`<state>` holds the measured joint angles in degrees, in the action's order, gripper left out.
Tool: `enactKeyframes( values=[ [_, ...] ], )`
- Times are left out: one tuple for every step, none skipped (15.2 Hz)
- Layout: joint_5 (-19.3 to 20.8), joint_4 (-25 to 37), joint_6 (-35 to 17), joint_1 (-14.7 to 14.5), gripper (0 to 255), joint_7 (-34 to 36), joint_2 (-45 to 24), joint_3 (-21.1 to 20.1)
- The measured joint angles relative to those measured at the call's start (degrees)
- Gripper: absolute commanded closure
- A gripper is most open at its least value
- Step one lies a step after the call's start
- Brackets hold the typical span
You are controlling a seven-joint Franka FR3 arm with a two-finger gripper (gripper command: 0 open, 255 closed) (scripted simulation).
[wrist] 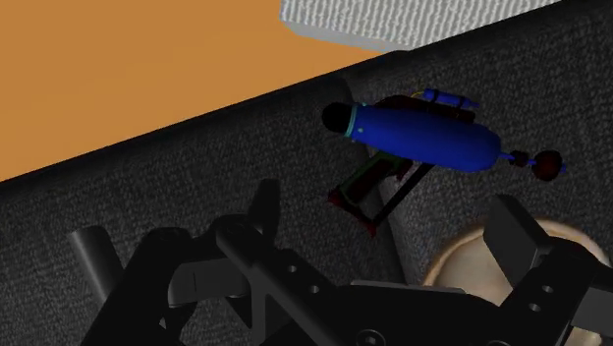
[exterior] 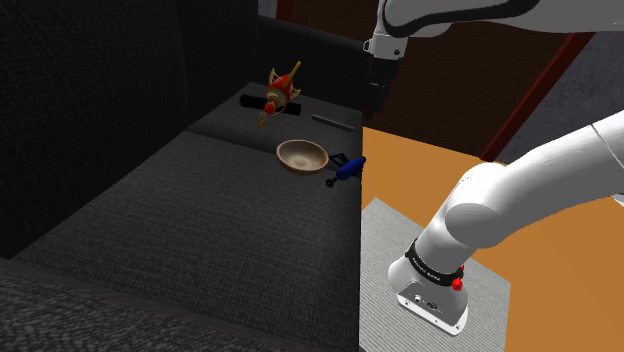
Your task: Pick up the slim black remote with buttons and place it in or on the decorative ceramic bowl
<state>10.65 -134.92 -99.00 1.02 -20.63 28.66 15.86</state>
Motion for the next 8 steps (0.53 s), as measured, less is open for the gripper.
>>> enactKeyframes(
  values=[
    [0.35, 0.95, -1.05, 0.08, 0, -1.92, -1.9, 1.23],
    [0.48, 1.81, -2.29, 0.01, 0, -3.58, -3.94, 2.23],
    [0.37, 3.21, -3.3, -0.17, 0, -5.21, -6.29, 3.14],
    [0.21, 4.64, -4.29, -0.31, 0, -6.88, -8.64, 4.04],
    [0.03, 5.93, -5.56, -0.3, 0, -8.85, -11.17, 5.17],
    [-0.37, 7.19, -6.54, -0.45, 0, -10.45, -13.43, 5.89],
    [-0.83, 8.58, -7.49, -0.52, 0, -12.13, -15.77, 6.63],
    [-1.17, 9.87, -8.08, -0.42, 0, -13.99, -17.66, 7.39]
  ],
)
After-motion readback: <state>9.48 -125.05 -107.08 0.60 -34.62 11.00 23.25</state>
